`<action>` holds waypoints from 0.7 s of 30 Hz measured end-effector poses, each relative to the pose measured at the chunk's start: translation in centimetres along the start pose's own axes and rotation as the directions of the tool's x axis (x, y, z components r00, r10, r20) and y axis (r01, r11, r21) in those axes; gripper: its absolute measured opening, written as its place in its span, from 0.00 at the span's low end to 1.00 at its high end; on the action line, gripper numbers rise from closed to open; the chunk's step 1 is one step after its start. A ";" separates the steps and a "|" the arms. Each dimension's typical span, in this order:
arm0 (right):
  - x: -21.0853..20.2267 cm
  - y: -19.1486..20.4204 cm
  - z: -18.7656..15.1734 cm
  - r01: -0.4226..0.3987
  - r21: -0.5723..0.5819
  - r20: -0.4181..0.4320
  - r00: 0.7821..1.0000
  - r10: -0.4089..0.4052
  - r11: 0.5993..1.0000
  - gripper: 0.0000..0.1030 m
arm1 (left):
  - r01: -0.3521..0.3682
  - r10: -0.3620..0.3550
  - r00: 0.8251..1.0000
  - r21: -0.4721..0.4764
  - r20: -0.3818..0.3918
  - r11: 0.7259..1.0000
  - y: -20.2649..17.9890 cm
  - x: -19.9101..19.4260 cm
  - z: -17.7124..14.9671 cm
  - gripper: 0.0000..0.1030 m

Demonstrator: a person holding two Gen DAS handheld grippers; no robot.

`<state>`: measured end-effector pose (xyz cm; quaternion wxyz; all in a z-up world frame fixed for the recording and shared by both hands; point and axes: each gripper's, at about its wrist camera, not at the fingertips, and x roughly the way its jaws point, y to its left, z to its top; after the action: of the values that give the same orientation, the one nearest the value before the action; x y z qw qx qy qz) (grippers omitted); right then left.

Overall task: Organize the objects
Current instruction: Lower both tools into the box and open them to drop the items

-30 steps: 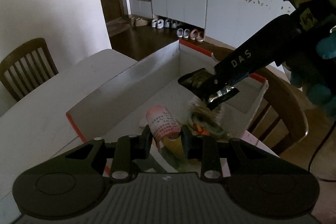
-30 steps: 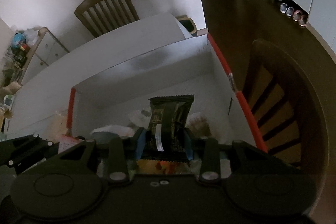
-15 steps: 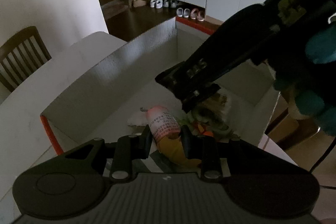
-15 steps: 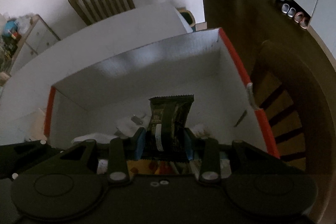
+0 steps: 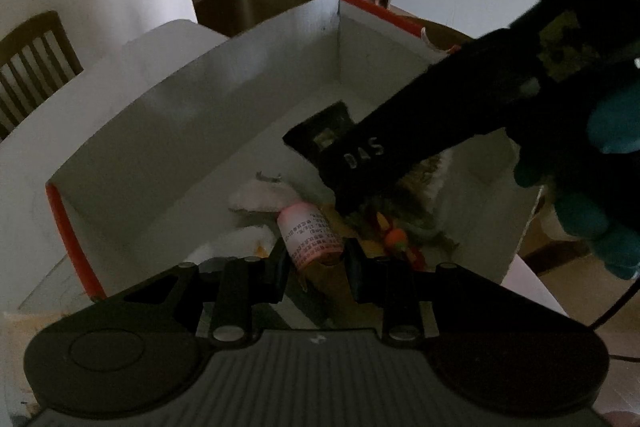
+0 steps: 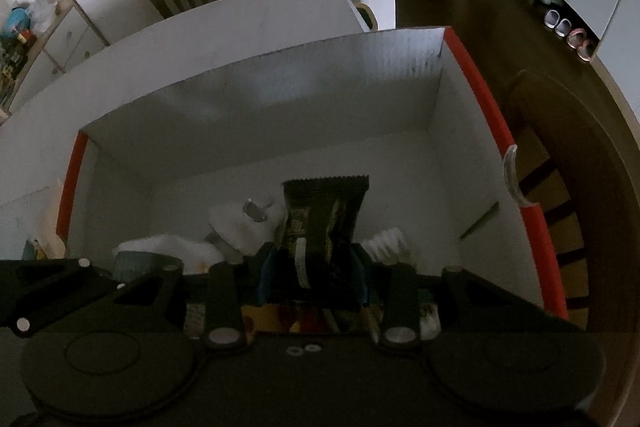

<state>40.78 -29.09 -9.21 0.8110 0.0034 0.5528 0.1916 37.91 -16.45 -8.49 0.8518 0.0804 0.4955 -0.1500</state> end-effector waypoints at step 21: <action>-2.5 -1.5 -0.8 -0.026 0.023 0.041 0.999 0.025 0.999 0.44 | 0.050 -0.040 0.995 -0.108 0.089 0.993 1.3 -2.3 -1.0 0.55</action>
<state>39.74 -31.47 -7.57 0.8196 0.0240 0.5381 0.1953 36.46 -14.56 -7.02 0.8720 0.0154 0.4674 -0.1450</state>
